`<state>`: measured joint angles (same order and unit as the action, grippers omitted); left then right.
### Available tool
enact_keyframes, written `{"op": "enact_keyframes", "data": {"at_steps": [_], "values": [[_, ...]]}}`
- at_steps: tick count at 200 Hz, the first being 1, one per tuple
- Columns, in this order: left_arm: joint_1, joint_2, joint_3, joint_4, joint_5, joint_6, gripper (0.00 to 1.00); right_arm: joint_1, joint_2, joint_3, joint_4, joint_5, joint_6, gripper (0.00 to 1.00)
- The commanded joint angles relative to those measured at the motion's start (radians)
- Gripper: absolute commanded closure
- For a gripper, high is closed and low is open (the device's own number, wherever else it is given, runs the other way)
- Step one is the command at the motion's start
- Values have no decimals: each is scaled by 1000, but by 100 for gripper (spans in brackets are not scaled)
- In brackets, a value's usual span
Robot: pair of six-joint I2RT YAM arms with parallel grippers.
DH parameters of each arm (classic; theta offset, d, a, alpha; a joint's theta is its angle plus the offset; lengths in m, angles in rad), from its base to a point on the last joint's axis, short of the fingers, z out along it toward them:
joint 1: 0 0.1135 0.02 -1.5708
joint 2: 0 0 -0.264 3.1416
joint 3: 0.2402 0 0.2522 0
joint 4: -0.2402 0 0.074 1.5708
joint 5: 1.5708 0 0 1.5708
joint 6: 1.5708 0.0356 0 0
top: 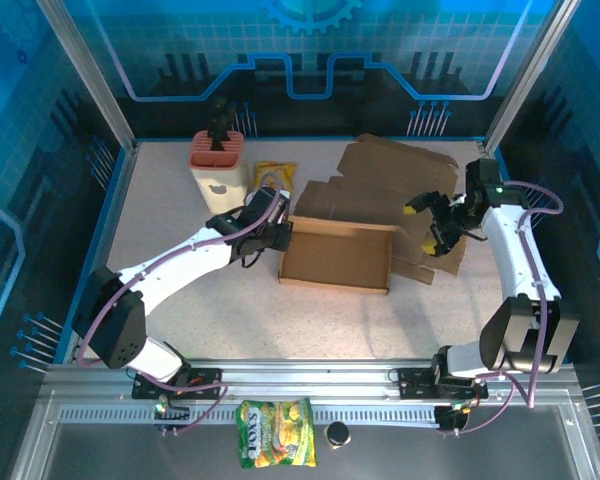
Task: Fold the paper box
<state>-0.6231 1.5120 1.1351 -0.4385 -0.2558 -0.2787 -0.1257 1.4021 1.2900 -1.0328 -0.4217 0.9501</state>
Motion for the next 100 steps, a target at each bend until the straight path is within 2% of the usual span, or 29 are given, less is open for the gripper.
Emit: {"op": "enact_keyframes", "data": {"at_steps": [1,18,35,58,100], "values": [[-13,5,28,-45,-65,30,100,-15,-31,74,-128,169,-106,17],[-16,4,28,-50,-76,29,100,-15,-25,101,-124,217,-131,21],[-17,2,27,-48,-79,30,100,-15,2,101,-62,227,-152,31],[-19,3,22,-42,-76,27,100,-18,105,106,49,95,-161,37],[-17,9,45,-44,-42,-17,100,-6,306,179,95,-64,-191,39]]}}
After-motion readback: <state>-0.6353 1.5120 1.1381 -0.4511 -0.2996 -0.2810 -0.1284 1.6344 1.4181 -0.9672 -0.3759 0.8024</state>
